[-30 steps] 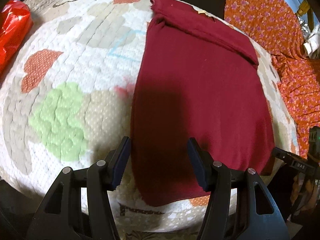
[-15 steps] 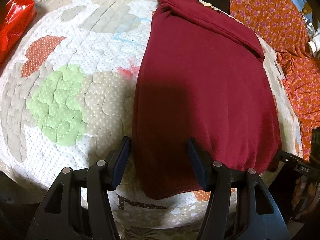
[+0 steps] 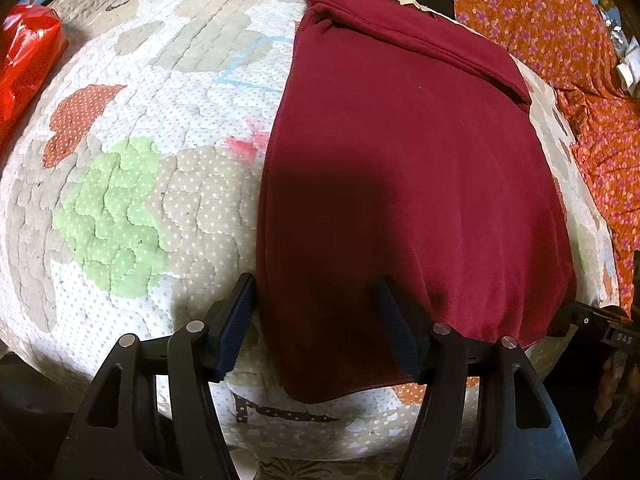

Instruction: Fold small clothes

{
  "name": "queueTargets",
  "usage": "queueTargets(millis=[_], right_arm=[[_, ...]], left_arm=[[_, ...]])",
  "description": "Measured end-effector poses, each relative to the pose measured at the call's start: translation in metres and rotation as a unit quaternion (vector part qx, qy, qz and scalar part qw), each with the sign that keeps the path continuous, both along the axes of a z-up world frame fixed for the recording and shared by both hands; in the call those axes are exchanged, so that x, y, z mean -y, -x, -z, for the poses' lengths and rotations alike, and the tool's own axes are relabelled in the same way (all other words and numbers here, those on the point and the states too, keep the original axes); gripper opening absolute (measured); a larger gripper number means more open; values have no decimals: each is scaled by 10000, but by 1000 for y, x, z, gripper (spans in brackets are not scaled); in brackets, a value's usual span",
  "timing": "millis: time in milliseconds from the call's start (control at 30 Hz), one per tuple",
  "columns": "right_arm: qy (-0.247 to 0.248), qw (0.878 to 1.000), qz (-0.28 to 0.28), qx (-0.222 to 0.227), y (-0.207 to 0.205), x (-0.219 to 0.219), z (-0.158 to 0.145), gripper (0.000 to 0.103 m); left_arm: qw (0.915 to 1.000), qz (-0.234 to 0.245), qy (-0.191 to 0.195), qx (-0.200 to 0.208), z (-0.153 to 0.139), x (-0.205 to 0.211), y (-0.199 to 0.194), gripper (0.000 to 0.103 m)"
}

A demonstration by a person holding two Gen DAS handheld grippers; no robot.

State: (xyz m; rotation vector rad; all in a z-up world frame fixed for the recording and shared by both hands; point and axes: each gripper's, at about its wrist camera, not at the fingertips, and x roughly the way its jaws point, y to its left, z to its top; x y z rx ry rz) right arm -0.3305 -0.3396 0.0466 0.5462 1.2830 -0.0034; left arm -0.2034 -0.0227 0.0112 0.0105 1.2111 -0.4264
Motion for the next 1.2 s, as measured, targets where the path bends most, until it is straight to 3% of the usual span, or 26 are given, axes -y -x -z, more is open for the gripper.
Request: queueTargets(millis=[300, 367, 400, 433, 467, 533, 567, 767, 867, 1067, 1200], right_arm=[[-117, 9998, -76, 151, 2, -3, 1, 53], [-7, 9992, -305, 255, 1, -9, 1, 45], [-2, 9988, -389, 304, 0, -12, 0, 41], [-12, 9986, -418, 335, -1, -13, 0, 31], [-107, 9981, -451, 406, -2, -13, -1, 15], [-432, 9966, -439, 548, -5, -12, -4, 13], [-497, 9955, -458, 660, -7, -12, -8, 13], [-1016, 9834, -342, 1462, -23, 4, -49, 12], [-1039, 9759, -280, 1901, -45, 19, -80, 12], [-685, 9662, -137, 2481, -121, 48, -117, 12], [-406, 9645, -13, 2609, -182, 69, -124, 12]], left_arm=[[9999, 25, 34, -100, 1, 2, 0, 67], [9998, 38, 133, -153, 0, 2, 1, 67], [9997, 37, 162, -166, 0, 1, 1, 63], [9997, 44, 165, -160, -1, 2, 1, 51], [9998, 60, 135, -129, -2, 2, 2, 43], [9993, 100, 311, -165, -6, 0, 2, 15], [9988, 111, 423, -237, -7, -1, 2, 14], [9933, 258, 1112, -171, -43, 1, -12, 12], [9907, 298, 1329, -34, -64, 5, -31, 12], [9857, 119, 1647, 339, -105, 18, -104, 12], [9848, 8, 1645, 561, -121, 45, -168, 11]])
